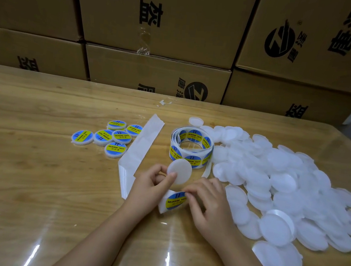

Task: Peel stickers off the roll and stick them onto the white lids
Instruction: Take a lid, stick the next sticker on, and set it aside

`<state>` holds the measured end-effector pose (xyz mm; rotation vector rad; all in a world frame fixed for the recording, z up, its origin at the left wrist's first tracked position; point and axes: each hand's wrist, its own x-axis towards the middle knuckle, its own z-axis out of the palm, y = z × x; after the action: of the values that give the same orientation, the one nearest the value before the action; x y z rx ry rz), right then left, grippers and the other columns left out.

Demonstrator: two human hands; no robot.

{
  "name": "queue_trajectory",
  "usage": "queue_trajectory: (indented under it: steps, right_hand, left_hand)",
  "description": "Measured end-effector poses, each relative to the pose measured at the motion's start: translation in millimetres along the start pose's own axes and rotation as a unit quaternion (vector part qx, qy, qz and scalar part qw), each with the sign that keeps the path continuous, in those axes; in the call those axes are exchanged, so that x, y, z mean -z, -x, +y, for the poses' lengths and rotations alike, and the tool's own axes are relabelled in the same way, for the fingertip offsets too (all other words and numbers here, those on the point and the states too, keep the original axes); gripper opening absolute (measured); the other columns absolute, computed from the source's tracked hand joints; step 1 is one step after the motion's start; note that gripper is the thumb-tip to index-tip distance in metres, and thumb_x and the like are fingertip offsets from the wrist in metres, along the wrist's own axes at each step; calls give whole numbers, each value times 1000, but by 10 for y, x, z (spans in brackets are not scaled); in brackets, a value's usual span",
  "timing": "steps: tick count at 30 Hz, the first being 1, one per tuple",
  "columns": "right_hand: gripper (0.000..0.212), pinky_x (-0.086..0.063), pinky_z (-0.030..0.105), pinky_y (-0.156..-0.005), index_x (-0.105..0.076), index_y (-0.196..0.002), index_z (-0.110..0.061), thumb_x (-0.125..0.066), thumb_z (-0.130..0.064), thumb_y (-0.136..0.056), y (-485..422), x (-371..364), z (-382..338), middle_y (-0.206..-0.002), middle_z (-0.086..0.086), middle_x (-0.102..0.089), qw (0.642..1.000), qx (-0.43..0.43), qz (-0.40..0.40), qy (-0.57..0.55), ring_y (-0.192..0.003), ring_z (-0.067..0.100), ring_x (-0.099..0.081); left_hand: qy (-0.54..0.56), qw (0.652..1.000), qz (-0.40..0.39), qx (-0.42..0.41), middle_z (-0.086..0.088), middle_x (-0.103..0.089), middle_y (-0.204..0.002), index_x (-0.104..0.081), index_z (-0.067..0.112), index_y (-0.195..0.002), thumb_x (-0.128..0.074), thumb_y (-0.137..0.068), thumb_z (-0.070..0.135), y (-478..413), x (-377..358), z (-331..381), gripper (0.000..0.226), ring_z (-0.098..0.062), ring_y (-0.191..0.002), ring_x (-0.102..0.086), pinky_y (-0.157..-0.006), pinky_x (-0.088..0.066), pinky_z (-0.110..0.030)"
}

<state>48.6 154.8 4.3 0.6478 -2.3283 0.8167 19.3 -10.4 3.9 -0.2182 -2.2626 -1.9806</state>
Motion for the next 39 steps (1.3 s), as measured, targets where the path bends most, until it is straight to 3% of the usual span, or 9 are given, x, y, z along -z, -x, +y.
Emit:
queue_trajectory:
  steps: [5,11,18,22,27,33,36,39]
  right_hand:
    - [14,-41,25,-75,-64,-88,-10,-51,-14,-92,2,-10,-1,-86,-5,-58,998,-7,-12,-65,-79,18,-53]
    - [11,-44,30,-73,-62,-88,-10,-52,-12,-91,10,-12,-5,-87,-5,-58,996,-3,-18,-86,-80,18,-53]
    - [10,-46,32,-73,-63,-88,-8,-53,-7,-91,10,8,-57,-88,-4,-59,994,8,-23,-106,-82,18,-55]
    - [11,-47,35,-72,-64,-92,-7,-58,0,-87,14,11,-67,-90,-4,-59,995,9,-36,-91,-83,18,-55]
    - [32,-47,29,-73,-68,-105,-18,-61,3,-82,-3,30,-113,-94,1,-58,995,54,-56,-62,-84,17,-55]
    - [24,-46,22,-72,-71,-101,-18,-65,-6,-81,-8,47,-146,-99,3,-57,993,71,-80,-41,-77,11,-54]
    - [27,-49,25,-69,-69,-107,-17,-66,-8,-82,-13,42,-155,-101,2,-57,995,66,-74,-25,-76,9,-55]
    - [20,-50,31,-64,-72,-99,-15,-67,-7,-81,-9,27,-148,-100,5,-58,996,64,-62,-23,-72,13,-56]
  left_hand:
    - [-10,999,-30,10,11,-39,-44,-60,15,-78,-62,-89,24,5,-3,-18,14,-4,-46,-36,-51,-34,-14]
    - [-90,994,-63,1,11,-44,-46,-56,25,-72,-60,-90,26,16,-38,-41,19,-5,-50,-38,-58,-36,-26]
    - [-154,988,-28,-16,11,-41,-44,-51,26,-70,-59,-90,27,-10,-32,-65,22,-6,-49,-35,-55,-33,-31]
    - [-189,981,-36,-24,12,-42,-46,-48,28,-69,-59,-90,29,2,-33,-68,24,-8,-50,-36,-55,-34,-31]
    - [-198,979,-46,-28,13,-41,-46,-48,28,-68,-60,-90,30,-1,-22,-69,24,-6,-51,-38,-55,-35,-30]
    - [-228,973,-32,-30,12,-45,-50,-45,31,-66,-59,-89,32,-2,-26,-74,27,-4,-52,-44,-50,-31,-21]
    - [-254,965,-43,-38,8,-47,-56,-43,34,-68,-57,-90,34,-2,-20,-63,26,-4,-54,-45,-52,-32,-20]
    - [-257,965,-35,-39,7,-46,-56,-44,31,-69,-57,-90,33,0,-24,-57,25,-5,-53,-44,-52,-32,-22]
